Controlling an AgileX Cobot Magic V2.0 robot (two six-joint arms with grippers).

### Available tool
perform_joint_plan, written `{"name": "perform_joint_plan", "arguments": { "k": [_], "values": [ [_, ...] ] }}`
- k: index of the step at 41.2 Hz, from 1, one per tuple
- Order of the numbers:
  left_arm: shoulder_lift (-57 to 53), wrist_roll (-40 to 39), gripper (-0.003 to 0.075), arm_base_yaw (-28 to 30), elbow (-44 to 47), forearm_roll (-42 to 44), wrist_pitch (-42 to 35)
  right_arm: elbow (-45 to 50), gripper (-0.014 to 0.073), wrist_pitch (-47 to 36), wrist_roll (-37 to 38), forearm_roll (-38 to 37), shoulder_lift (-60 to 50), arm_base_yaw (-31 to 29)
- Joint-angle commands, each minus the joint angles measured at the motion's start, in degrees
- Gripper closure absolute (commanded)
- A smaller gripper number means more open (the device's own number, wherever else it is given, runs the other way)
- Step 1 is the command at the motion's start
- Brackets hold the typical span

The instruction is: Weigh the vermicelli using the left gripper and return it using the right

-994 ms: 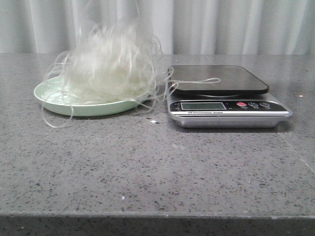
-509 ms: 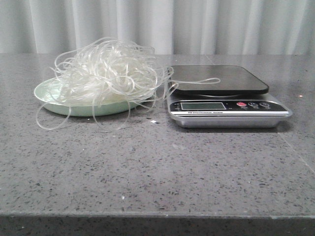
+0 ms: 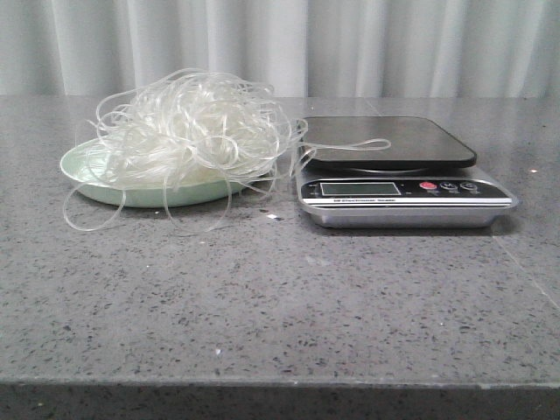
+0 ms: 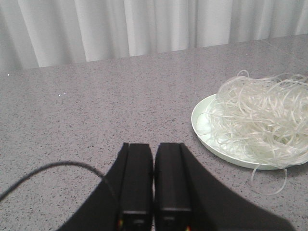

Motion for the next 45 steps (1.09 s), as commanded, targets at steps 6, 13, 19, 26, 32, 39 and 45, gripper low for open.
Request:
{"name": "perform_joint_plan", "arguments": {
  "k": [6,13,19,26,32,39,45],
  "values": [
    [0.48,-0.51,0.0583,-0.03,-1.56,-0.33,-4.07,7.0,0.0442,-13.96,1.05,-2.78,-8.03,-0.22],
    [0.48,-0.51,0.0583,-0.03,-1.56,-0.33,-4.07,19.12,0.0442,-19.59,1.05,-5.76,-12.84,-0.54],
    [0.48,-0.51,0.0583,-0.03,-1.56,-0.33,-3.98,30.6,0.0442,-26.77,3.48,-5.76,-18.72,-3.2],
    [0.48,-0.51,0.0583,-0.03,-1.56,-0.33,-3.75,44.28,0.0442,-33.29,4.69,-5.76,-28.19,-8.52],
    [0.48,-0.51,0.0583,-0.03,-1.56,-0.37,-3.75,54.04,0.0442,-35.79,4.69,-5.76,-36.67,-13.37],
    [0.48,-0.51,0.0583,-0.03,-1.56,-0.37,-3.75,66.2,0.0442,-41.19,4.75,-5.76,-47.84,-18.56],
    [0.48,-0.51,0.0583,-0.03,-1.56,-0.37,-3.75,77.07,0.0442,-47.46,4.75,-5.76,-58.1,-21.75]
  ]
}}
